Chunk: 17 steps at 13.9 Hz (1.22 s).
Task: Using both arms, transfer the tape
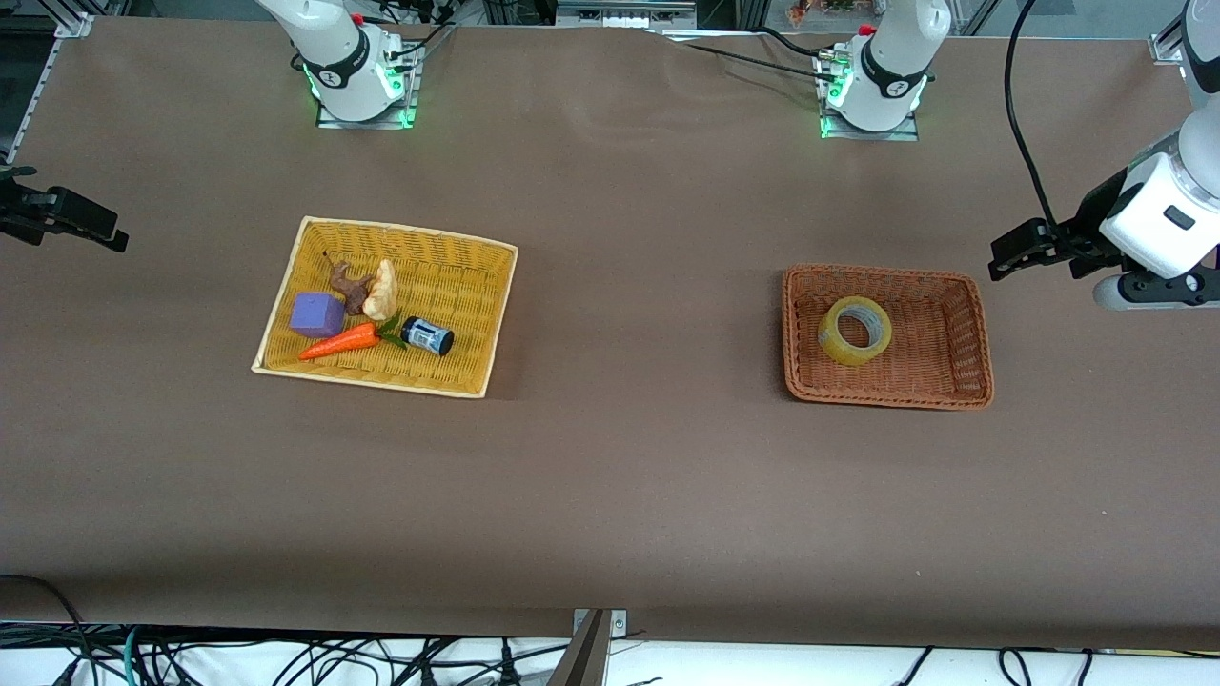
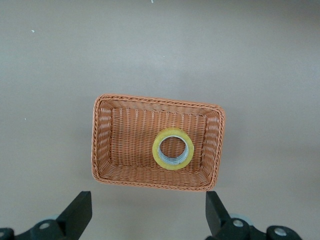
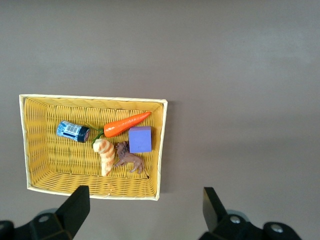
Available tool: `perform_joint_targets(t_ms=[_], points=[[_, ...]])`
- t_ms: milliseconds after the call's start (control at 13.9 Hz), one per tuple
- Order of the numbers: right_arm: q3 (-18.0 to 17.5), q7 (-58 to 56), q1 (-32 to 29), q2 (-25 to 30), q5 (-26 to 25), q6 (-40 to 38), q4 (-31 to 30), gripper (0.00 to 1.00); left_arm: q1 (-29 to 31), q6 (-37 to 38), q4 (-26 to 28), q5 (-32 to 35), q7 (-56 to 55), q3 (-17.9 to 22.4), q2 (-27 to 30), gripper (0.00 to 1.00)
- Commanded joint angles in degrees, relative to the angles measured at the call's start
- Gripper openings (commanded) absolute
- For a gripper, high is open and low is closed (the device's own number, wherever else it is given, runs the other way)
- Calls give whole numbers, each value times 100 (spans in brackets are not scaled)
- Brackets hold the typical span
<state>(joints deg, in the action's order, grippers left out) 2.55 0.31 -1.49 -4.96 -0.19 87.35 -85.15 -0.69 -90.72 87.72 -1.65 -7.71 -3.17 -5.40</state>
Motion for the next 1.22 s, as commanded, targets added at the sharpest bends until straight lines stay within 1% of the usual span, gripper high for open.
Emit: perform_joint_targets(t_ms=[0,72,143,574,1148], points=[[-18,-22,-18,21,-25,-43,7,100,-63,-558,1024,84,68,71,740,100],[-18,-22,-18,21,-33,-43,7,100,-54,-578,1175,86,42,62,838,100],[-18,-22,-18,21,-25,-43,7,100,-37,-552,1177,94,24,45,848,100],[-18,-40,-18,21,-25,-43,7,100,-36,-394,1010,94,6,-87,804,100],[-18,-49,-27,12,-16,-43,7,100,-72,-279,817,138,41,-105,698,100]])
